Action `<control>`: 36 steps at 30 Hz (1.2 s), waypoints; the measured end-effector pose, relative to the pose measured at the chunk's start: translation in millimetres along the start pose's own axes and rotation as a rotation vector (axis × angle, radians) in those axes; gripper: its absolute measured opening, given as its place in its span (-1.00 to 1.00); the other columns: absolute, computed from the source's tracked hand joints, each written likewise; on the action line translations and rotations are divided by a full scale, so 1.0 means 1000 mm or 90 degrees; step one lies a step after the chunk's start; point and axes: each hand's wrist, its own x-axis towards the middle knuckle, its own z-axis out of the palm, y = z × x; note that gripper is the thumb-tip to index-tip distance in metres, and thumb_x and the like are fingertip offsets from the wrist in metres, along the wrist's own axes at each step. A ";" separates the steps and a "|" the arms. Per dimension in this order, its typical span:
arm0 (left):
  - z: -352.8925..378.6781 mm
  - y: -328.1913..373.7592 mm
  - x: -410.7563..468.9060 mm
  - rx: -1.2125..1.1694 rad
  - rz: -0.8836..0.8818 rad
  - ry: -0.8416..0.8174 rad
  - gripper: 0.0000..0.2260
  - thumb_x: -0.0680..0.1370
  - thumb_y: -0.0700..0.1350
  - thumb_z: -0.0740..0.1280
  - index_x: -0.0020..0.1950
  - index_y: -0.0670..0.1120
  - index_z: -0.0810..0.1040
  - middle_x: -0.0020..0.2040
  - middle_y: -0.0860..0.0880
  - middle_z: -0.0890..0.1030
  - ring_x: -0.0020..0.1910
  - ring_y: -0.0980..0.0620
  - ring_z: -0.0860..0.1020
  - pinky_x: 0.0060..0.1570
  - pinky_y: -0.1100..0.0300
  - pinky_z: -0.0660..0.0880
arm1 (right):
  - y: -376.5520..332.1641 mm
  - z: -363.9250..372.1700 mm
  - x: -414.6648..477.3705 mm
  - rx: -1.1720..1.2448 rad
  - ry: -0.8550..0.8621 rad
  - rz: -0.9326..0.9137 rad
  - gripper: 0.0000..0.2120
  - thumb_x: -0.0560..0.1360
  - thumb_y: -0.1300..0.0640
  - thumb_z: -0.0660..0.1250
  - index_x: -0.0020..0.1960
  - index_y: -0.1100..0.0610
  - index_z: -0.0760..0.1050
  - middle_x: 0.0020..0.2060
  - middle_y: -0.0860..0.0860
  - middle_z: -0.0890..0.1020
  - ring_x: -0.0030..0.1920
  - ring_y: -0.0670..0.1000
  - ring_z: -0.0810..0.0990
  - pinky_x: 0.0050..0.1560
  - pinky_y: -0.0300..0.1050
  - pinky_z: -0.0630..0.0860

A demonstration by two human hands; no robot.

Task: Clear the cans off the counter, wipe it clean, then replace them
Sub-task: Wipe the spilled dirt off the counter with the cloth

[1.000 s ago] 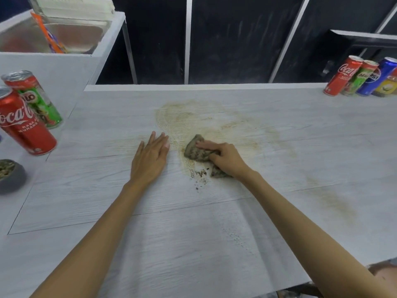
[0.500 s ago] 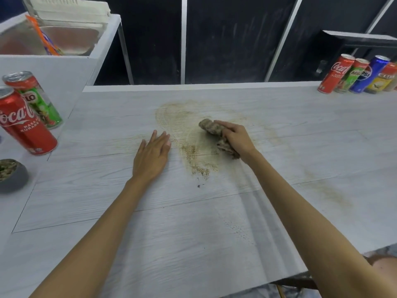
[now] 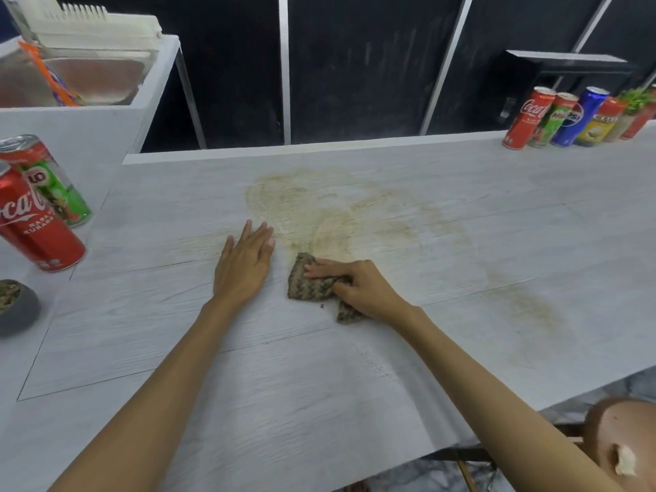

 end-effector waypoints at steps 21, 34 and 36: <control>-0.004 -0.007 -0.058 0.040 0.049 -0.007 -0.56 0.64 0.02 -0.08 0.51 -0.06 0.07 0.53 0.07 0.06 0.51 0.17 -0.12 0.46 0.16 -0.28 | -0.025 0.029 -0.030 -0.093 0.115 0.084 -0.52 0.44 0.32 0.20 0.31 0.00 0.47 0.42 0.04 0.34 0.30 0.06 0.47 0.24 -0.13 0.42; -0.011 -0.004 -0.059 -0.029 0.050 0.008 -0.58 0.64 -0.01 -0.06 0.49 -0.08 0.13 0.52 0.04 0.12 0.51 0.15 -0.08 0.47 0.13 -0.24 | 0.010 -0.044 -0.038 0.485 0.360 0.226 -0.66 0.50 0.38 0.10 0.18 0.26 0.54 0.10 0.10 0.62 -0.01 -0.06 0.64 -0.01 -0.32 0.56; -0.010 -0.004 -0.059 -0.022 0.047 0.005 -0.58 0.64 -0.01 -0.06 0.50 -0.08 0.12 0.52 0.04 0.12 0.51 0.14 -0.09 0.47 0.12 -0.24 | 0.026 -0.048 -0.031 0.232 0.390 0.314 -0.62 0.54 0.30 0.10 0.33 0.15 0.44 0.19 0.13 0.56 -0.06 -0.01 0.60 -0.13 -0.35 0.53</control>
